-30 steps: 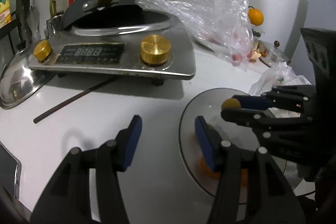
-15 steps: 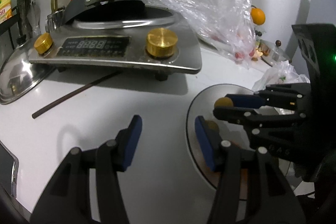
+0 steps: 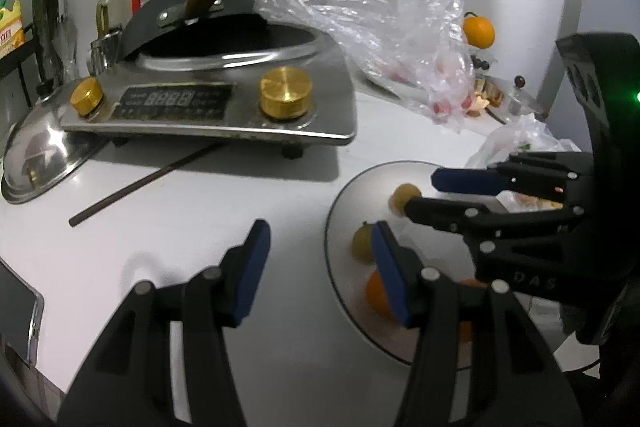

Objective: Organize fruits
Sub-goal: 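Lower the fruits onto the plate and open the left tool while the right tool releases its fruit, then move both tools back over the fruits on the plastic bag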

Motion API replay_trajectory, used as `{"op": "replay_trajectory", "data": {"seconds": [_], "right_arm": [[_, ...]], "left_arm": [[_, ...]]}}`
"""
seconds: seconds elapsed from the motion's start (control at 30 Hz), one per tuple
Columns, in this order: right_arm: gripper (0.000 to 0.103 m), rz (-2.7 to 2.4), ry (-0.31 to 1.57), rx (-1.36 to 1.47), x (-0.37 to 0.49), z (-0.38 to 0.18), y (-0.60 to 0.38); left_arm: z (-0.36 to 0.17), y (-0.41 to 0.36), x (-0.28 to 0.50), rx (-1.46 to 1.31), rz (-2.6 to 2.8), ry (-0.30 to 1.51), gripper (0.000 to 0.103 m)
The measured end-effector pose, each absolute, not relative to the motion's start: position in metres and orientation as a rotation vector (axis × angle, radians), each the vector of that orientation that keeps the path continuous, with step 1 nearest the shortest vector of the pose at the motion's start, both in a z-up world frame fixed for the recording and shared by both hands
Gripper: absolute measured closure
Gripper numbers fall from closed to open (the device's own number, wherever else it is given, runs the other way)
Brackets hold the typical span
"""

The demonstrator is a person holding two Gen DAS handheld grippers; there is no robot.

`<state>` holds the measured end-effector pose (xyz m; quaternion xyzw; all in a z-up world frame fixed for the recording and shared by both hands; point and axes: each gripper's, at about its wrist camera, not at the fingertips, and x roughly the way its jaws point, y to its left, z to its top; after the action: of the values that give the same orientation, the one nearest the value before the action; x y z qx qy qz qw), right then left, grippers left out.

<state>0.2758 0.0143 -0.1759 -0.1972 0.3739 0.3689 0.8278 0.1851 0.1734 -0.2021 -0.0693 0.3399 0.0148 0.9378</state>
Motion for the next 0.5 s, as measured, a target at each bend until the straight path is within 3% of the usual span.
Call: {"op": "replay_trajectory", "data": {"seconds": [0.5], "right_arm": [[0.066,0.751,0.742,-0.387,0.251,-0.153,-0.025]], "left_arm": [[-0.183,0.14,0.162,-0.111,0.017,0.663,0.049]]}}
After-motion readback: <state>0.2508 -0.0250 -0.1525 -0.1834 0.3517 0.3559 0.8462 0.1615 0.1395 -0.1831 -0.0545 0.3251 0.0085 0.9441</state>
